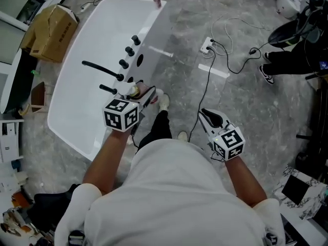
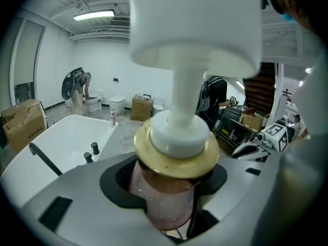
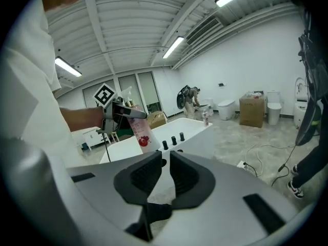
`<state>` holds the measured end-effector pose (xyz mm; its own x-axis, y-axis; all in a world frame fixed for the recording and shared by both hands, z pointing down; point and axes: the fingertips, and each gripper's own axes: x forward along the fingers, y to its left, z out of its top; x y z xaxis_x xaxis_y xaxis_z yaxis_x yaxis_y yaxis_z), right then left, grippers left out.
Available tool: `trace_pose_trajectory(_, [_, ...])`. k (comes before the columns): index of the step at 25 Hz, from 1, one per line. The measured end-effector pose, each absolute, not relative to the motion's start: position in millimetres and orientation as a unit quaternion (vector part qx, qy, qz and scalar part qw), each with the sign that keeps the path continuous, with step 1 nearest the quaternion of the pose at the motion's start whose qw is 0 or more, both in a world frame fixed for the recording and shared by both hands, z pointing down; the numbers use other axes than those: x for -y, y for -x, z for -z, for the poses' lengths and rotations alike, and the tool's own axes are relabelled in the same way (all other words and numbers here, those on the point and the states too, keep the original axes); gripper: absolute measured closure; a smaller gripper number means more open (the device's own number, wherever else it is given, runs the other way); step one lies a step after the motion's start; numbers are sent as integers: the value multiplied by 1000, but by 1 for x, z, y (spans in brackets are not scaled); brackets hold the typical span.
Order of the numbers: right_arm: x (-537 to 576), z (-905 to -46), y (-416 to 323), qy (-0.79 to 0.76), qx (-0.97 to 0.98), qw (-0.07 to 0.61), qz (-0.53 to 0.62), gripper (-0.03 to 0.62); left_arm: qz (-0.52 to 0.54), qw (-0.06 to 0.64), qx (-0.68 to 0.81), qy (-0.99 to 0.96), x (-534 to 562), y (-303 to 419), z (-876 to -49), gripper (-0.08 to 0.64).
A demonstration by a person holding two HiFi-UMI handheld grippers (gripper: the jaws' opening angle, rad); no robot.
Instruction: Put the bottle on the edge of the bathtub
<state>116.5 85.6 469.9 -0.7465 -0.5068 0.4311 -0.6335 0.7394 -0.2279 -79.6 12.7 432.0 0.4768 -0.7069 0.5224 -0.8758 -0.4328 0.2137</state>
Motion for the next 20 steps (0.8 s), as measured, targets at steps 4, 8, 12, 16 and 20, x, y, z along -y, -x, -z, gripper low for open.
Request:
trace_pose_trajectory(4, [-42,-472,-135,-353,900,177,-186,532,-179,239,486,-822,57,92,-441,328])
trace_pose_trajectory(8, [2,-476,-153,-399,875,183,-205,532,-183,243,492,-816,134,110,-451,328])
trace_pose_trajectory(12, [46,-475,-155,-430,855,186,-224,534,-189,239,507,-806,212,135,-460,327])
trace_pose_trajectory(16, [98,-475,-136,-437,847,191,-233,534,-190,235,519,-800,290,160,-470,328])
trace_pose_trajectory(20, [137,-476,-116,-439,843,196,-243,534,-191,240,530,-791,355,181,-491,328])
